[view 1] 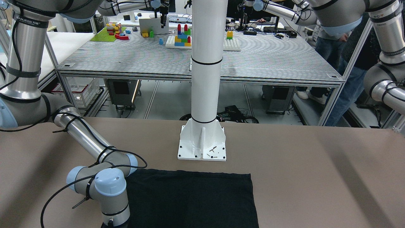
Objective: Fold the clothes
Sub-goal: 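Sweep the right gripper across the sleeve, tucking it onto the shirt body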
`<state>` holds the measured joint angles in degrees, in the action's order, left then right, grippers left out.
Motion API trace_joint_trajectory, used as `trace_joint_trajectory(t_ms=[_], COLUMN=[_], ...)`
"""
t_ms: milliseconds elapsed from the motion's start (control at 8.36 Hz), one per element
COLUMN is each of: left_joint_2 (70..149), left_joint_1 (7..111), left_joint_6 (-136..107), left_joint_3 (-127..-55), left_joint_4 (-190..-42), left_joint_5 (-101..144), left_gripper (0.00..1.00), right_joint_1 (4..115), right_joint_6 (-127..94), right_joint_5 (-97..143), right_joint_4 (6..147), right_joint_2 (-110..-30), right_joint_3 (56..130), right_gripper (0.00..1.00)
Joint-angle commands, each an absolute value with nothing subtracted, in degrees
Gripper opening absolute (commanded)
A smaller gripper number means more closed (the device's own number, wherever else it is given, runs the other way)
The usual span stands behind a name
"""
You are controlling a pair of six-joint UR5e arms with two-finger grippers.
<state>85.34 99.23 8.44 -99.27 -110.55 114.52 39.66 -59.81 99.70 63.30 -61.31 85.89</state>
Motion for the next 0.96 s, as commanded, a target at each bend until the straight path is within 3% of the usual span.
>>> trace_joint_trajectory(t_ms=[0, 478, 837], left_joint_2=[85.43, 85.60, 90.59], left_joint_1=[99.14, 99.14, 90.14], left_joint_6=[8.52, 8.44, -5.04], left_joint_3=[-99.40, -99.84, -99.41], left_joint_4=[-110.48, -110.48, -110.39], left_joint_5=[114.52, 114.52, 123.37], left_gripper=[0.94, 0.94, 0.93], right_joint_1=[36.91, 36.48, 36.83], right_joint_6=[-64.08, -64.95, -64.86], right_joint_5=[99.14, 99.93, 99.84], right_joint_4=[62.67, 67.65, 72.25], right_joint_2=[-65.90, -75.57, -75.23], right_joint_3=[89.28, 106.75, 110.65], right_gripper=[0.95, 0.95, 0.95])
